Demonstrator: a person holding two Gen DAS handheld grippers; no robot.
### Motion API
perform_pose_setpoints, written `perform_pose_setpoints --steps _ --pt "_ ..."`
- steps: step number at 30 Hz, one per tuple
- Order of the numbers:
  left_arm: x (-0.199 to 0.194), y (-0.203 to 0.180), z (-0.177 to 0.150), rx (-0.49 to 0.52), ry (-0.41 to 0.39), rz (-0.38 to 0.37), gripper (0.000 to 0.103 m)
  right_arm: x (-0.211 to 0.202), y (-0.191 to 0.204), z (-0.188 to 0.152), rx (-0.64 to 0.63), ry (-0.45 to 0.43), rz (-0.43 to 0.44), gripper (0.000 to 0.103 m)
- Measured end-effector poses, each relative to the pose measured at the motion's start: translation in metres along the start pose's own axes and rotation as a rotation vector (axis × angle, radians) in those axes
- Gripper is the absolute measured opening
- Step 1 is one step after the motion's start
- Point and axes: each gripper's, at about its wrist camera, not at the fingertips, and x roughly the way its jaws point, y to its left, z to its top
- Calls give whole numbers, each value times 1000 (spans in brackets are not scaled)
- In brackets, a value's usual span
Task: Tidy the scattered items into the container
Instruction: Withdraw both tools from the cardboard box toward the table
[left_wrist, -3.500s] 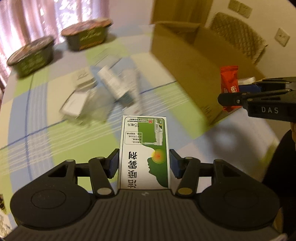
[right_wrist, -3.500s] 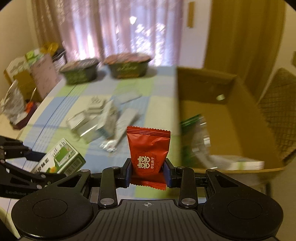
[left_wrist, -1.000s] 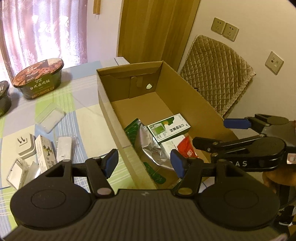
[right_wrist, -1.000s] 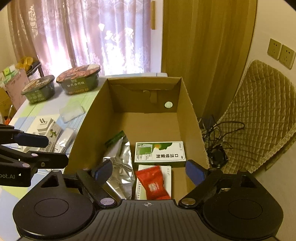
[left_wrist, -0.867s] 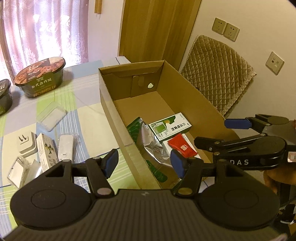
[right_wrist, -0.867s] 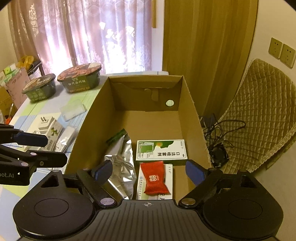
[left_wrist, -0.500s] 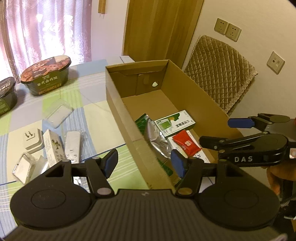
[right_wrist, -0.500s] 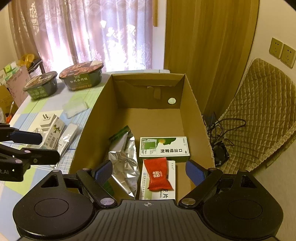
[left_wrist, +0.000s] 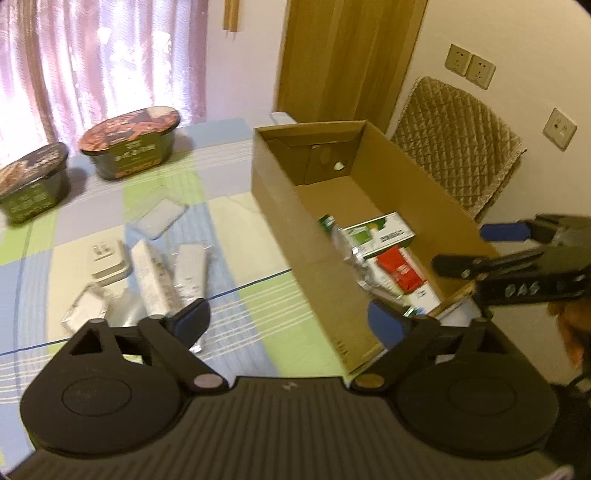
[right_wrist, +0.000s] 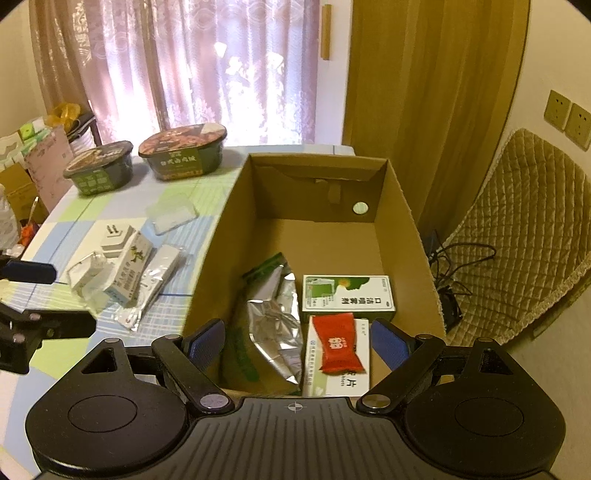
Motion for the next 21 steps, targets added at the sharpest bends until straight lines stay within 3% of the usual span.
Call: perform_pose_setpoints --steps 5,14,21 --pt "-18 26 -25 -29 9 64 102 -9 19 1 -23 -9 20 91" --pt "-47 81 -72 -111 43 150 102 -18 70 5 -82 -21 91 91" --pt "-64 111 -85 -138 32 182 102 -21 110 12 -134 -30 145 91"
